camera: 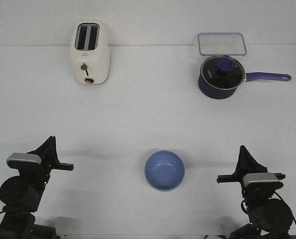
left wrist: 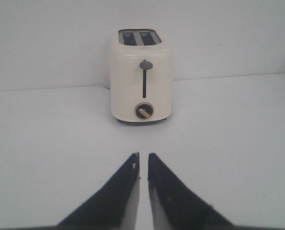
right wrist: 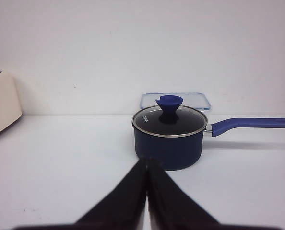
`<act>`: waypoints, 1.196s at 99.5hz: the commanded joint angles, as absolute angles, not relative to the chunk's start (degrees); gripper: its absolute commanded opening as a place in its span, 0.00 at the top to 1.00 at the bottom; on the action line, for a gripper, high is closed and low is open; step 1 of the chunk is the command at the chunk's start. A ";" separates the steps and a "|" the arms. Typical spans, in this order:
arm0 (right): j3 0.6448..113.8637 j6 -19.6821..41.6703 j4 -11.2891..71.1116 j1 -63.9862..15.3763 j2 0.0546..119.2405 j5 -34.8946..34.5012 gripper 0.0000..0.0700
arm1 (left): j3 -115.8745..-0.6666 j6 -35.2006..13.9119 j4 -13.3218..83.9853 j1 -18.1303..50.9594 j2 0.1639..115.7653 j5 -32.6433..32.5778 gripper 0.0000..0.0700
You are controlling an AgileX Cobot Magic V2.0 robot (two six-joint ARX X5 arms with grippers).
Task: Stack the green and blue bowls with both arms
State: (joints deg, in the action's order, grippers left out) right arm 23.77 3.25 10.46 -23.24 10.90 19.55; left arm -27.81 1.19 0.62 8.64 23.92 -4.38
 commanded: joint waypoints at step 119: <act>23.99 2.98 9.56 -23.44 10.92 19.55 1.00 | -0.78 0.58 -8.69 0.38 0.16 1.52 0.98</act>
